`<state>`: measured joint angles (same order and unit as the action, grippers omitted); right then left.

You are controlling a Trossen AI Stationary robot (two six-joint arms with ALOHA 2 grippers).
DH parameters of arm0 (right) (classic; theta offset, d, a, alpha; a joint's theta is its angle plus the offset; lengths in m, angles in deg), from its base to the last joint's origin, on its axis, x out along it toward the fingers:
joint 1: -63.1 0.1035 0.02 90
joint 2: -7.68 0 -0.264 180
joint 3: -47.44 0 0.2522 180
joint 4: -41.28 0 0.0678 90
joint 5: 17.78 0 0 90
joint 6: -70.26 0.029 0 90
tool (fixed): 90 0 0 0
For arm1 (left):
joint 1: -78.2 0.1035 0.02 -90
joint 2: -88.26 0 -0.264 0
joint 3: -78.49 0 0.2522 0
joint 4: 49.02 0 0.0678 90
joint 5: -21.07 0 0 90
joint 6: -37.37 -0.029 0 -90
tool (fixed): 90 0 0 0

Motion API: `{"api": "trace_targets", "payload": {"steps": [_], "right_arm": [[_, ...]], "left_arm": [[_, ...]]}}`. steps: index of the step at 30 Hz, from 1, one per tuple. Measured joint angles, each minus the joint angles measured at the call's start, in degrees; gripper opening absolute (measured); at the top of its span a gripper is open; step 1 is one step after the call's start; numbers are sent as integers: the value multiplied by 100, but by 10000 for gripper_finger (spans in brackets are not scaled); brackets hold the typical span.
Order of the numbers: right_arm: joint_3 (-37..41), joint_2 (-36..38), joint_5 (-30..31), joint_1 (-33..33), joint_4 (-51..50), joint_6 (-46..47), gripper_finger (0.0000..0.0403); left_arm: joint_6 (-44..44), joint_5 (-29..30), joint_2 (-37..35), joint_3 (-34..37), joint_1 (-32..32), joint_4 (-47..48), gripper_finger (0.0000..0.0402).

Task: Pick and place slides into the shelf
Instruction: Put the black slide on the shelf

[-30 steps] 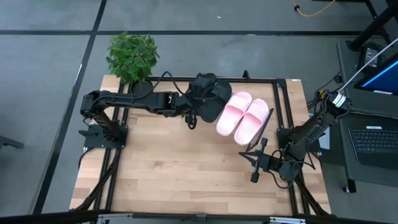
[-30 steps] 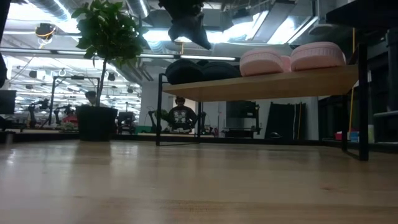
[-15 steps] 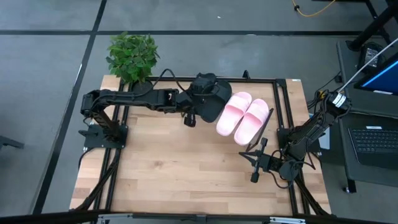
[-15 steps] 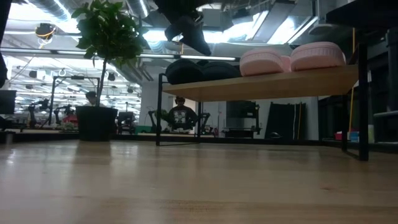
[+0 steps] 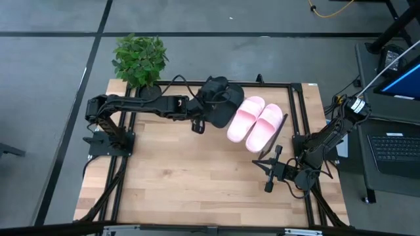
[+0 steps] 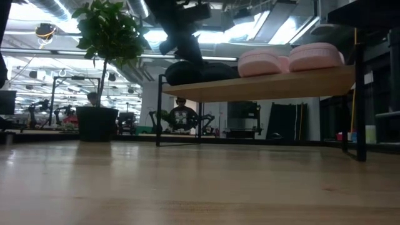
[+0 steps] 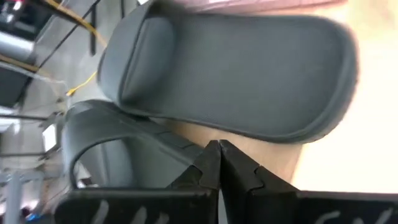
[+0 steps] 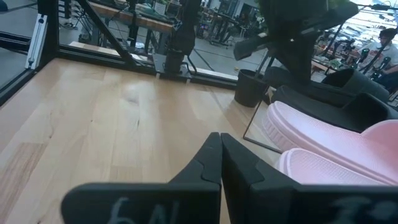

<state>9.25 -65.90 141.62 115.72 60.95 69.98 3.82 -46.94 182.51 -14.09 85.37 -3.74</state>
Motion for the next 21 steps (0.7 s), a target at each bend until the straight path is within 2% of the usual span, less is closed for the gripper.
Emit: {"api": "trace_targets", "payload": {"steps": [5, 21], "right_arm": [[0, 0, 0, -2, 10, 3, 4], [0, 0, 0, -1, 20, 15, 4]], "left_arm": [[40, -346, 0, 1, -25, -109, 0], [509, -343, 2, 1, 235, 220, 0]]}}
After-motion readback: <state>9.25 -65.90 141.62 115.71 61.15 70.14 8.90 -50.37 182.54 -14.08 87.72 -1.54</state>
